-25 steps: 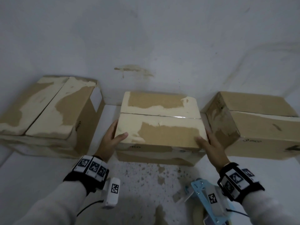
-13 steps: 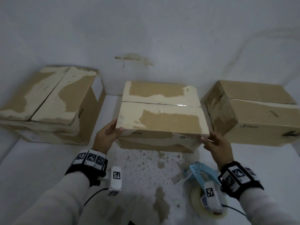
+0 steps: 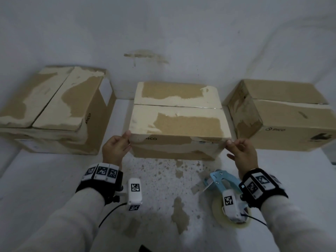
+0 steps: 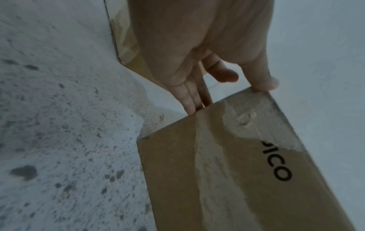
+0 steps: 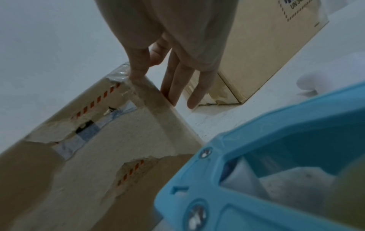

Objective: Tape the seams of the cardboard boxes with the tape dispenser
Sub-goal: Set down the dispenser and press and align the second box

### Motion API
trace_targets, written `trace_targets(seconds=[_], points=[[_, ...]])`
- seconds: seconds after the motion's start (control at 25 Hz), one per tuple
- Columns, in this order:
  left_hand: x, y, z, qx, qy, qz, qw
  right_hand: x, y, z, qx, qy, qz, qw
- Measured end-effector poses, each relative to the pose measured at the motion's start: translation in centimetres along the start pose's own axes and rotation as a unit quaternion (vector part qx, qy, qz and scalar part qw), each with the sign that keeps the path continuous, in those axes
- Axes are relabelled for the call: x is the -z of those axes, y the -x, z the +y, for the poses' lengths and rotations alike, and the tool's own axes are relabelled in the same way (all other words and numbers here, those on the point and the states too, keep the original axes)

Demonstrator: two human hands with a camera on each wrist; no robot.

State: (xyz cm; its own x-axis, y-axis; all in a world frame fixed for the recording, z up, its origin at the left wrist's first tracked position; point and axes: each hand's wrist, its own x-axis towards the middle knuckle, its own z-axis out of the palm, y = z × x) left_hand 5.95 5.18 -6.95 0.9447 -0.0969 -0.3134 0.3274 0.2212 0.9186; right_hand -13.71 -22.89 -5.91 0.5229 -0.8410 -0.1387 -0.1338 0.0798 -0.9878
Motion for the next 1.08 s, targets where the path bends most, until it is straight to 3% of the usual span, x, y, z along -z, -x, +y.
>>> trace_targets(seconds=[0.28, 0.44, 0.6, 0.72, 0.8, 1.08], points=[[-1.2, 1.0, 1.0, -0.011, -0.004, 0.024, 1.000, -0.5, 0.6, -0.5, -0.003, -0.008, 0.016, 1.000], [-1.1, 0.6, 0.6, -0.069, -0.103, 0.059, 0.990, -0.5, 0.9, -0.5, 0.008, 0.007, 0.021, 1.000], [-1.9, 1.5, 0.9, -0.141, -0.222, 0.058, 0.963, -0.4, 0.7, -0.7, 0.019, 0.037, 0.015, 0.999], [-2.4, 2.4, 0.9, -0.178, -0.277, 0.054, 0.943, -0.9, 0.5, -0.2, 0.037, 0.073, 0.075, 0.994], [-2.6, 2.6, 0.9, -0.177, -0.287, 0.056, 0.940, -1.2, 0.5, -0.1, 0.045, 0.086, 0.101, 0.990], [-3.4, 3.0, 1.7, -0.143, -0.323, 0.049, 0.934, -0.3, 0.7, -0.6, 0.060, 0.105, 0.050, 0.991]])
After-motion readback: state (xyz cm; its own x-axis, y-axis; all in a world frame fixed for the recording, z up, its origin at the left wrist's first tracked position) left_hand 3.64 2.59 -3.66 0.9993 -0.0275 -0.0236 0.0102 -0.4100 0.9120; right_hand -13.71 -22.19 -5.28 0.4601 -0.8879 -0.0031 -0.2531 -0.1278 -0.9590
